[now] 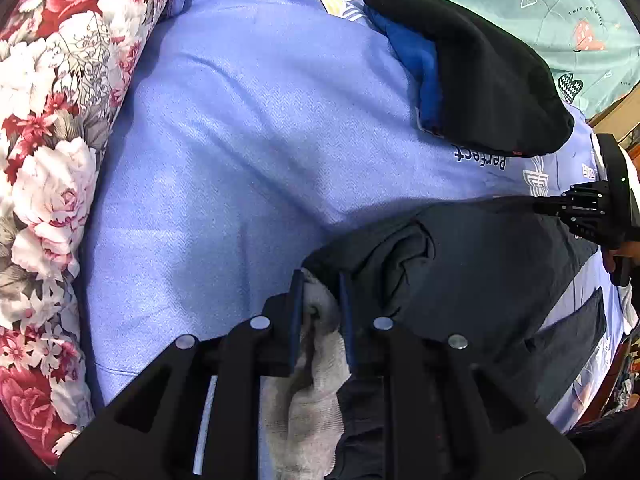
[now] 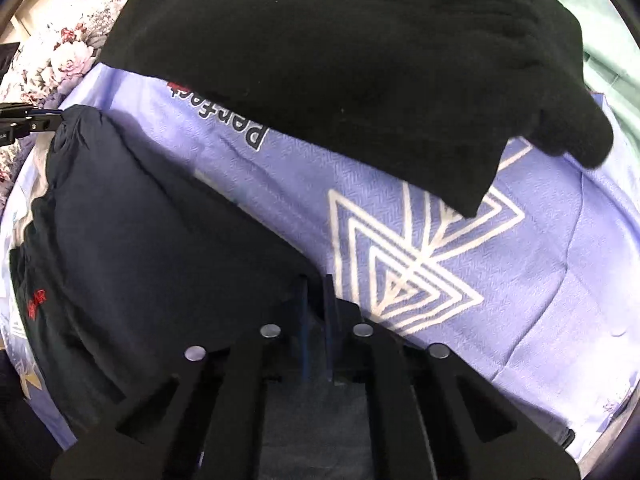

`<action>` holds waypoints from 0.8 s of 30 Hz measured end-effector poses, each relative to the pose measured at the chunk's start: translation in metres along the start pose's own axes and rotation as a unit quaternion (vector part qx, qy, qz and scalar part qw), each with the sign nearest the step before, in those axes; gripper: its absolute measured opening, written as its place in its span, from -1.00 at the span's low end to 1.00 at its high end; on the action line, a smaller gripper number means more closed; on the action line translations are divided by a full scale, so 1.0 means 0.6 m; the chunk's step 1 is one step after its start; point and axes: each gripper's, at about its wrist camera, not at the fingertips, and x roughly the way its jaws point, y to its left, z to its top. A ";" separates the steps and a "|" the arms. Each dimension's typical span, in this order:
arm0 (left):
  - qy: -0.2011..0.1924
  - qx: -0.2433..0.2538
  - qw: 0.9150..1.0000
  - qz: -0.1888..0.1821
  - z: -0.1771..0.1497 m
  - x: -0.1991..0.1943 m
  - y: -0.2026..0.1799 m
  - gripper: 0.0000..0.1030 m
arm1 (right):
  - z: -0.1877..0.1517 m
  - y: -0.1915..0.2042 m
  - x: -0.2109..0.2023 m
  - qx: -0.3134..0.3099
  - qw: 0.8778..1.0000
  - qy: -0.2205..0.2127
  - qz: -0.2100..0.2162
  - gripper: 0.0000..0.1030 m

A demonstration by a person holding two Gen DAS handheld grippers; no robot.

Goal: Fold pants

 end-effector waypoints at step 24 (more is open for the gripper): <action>-0.053 -0.001 0.998 -0.021 -0.039 -0.114 -0.015 -0.68 | -0.099 -0.005 -0.172 0.075 0.987 -0.132 0.048 -0.92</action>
